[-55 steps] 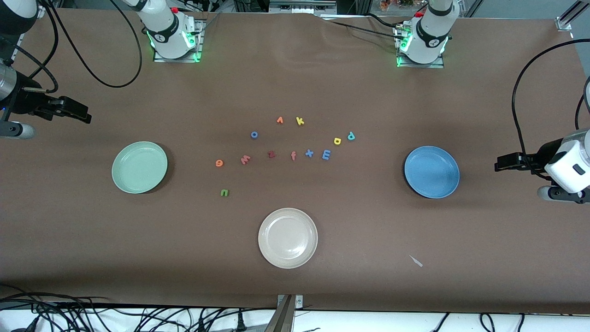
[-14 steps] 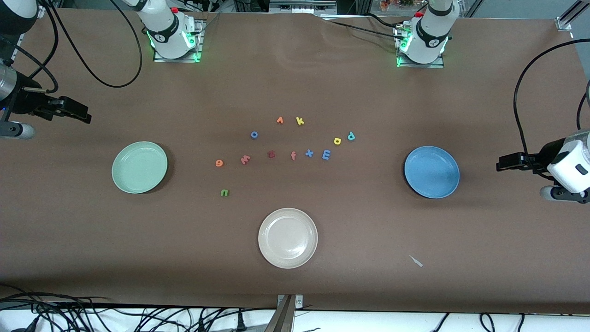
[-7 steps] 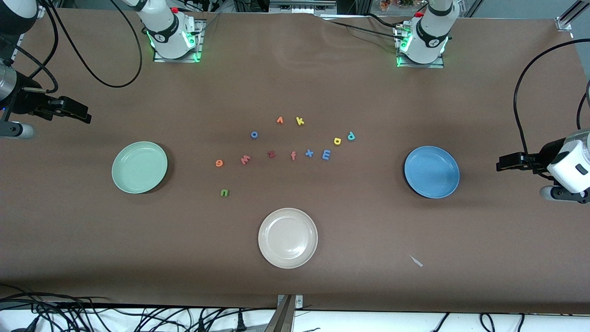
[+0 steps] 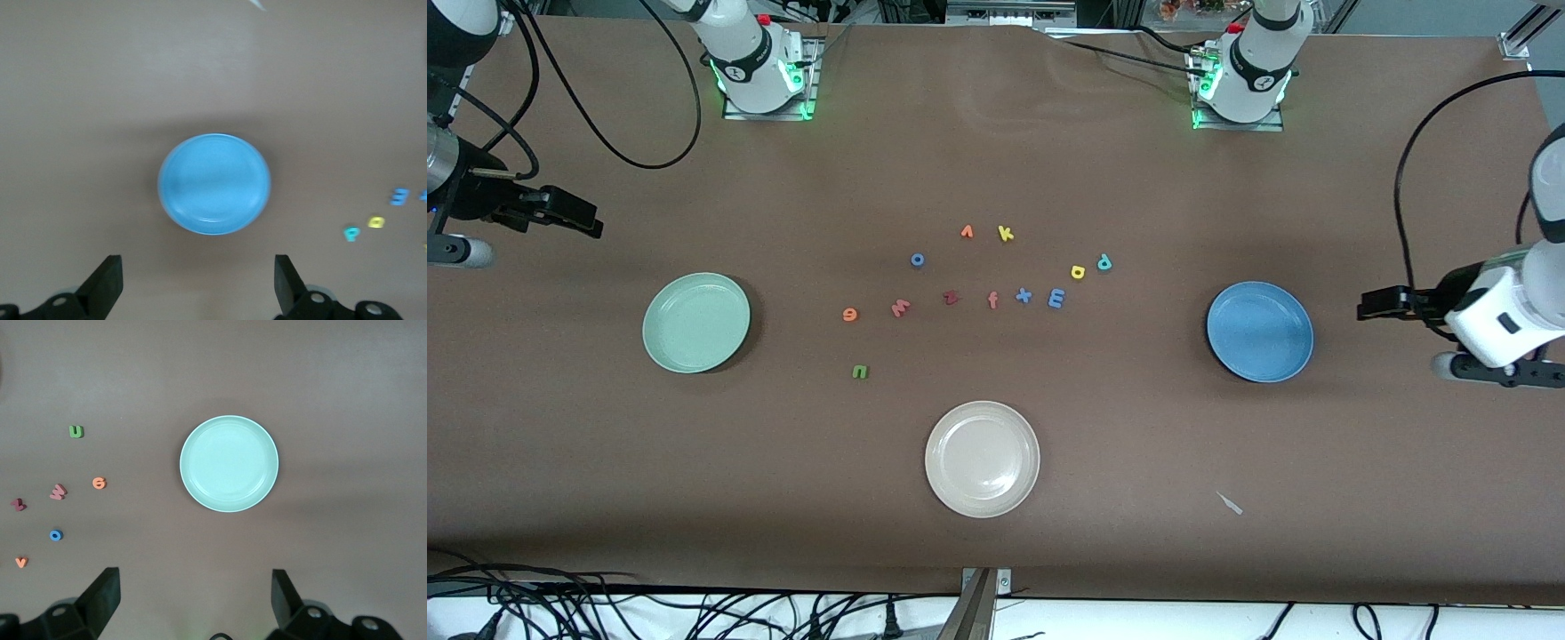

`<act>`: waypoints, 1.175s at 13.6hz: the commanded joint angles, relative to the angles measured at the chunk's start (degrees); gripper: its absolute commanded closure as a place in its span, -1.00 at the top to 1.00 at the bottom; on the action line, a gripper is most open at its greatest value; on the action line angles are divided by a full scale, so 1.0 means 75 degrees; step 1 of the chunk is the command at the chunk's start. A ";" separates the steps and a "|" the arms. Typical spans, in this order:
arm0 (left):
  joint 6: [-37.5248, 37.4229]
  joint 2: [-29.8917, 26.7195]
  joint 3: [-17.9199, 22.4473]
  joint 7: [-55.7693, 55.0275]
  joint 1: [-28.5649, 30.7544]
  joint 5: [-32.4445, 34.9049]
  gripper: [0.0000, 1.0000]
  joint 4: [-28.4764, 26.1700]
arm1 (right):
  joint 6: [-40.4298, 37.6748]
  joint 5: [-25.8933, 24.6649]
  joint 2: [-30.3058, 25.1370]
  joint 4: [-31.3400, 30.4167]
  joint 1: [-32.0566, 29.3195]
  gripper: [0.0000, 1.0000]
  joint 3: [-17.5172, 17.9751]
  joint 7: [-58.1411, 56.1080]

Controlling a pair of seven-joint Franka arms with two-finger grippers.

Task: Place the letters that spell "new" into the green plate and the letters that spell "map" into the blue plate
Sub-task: 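Move the right gripper and the left gripper toward the foam letters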

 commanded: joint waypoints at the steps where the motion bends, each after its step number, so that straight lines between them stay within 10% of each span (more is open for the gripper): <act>1: 0.0013 -0.0071 -0.0233 -0.0705 -0.0165 -0.0382 1.00 -0.0372 | -0.0110 -0.0084 0.0062 0.0165 -0.0033 1.00 0.0019 -0.0091; 16: 0.4593 -0.0680 -0.2425 -0.5074 -0.0271 -0.0722 1.00 -0.5469 | 0.1351 0.0502 0.1175 -0.0571 0.0587 1.00 0.0288 0.0680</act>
